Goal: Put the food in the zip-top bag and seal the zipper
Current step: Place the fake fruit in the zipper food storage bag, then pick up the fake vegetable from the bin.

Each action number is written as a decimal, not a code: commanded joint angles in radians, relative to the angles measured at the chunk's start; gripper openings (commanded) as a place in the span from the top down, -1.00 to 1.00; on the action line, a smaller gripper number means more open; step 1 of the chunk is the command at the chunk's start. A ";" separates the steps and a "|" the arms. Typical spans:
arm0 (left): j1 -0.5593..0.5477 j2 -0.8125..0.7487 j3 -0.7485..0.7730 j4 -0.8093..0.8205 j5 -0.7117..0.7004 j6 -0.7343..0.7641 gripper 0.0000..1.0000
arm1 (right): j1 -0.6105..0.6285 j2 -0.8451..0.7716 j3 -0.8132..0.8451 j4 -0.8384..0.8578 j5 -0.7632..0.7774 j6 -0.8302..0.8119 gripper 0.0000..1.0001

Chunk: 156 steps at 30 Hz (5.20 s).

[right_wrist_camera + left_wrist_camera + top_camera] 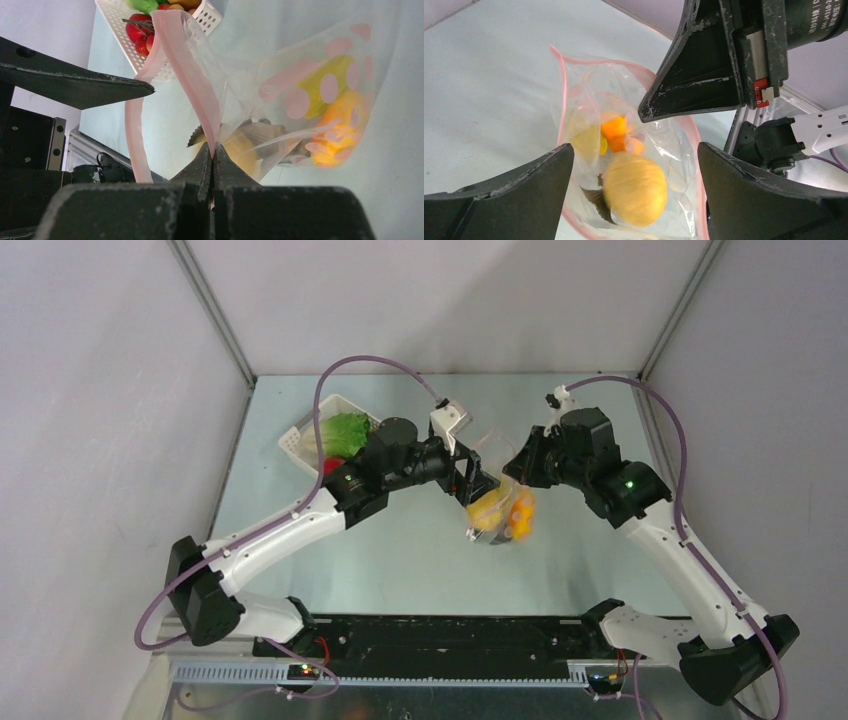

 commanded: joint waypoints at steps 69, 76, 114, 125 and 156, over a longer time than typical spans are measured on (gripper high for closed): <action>0.830 0.453 0.175 -0.356 -0.701 -1.207 -0.99 | -0.021 -0.014 -0.030 -0.072 0.103 -0.046 1.00; 0.832 0.519 0.234 -0.397 -0.670 -1.188 -0.99 | -0.031 -0.008 -0.031 -0.065 0.099 -0.047 1.00; 0.835 0.308 0.111 -0.335 -0.573 -1.070 1.00 | -0.044 -0.050 -0.062 -0.033 0.097 -0.040 1.00; 0.826 0.100 -0.012 -0.240 -0.556 -0.970 1.00 | -0.042 -0.045 -0.063 -0.013 0.087 -0.043 1.00; 0.624 -0.355 -0.201 0.201 -0.295 -0.523 0.99 | -0.039 -0.007 -0.062 0.035 0.009 -0.143 1.00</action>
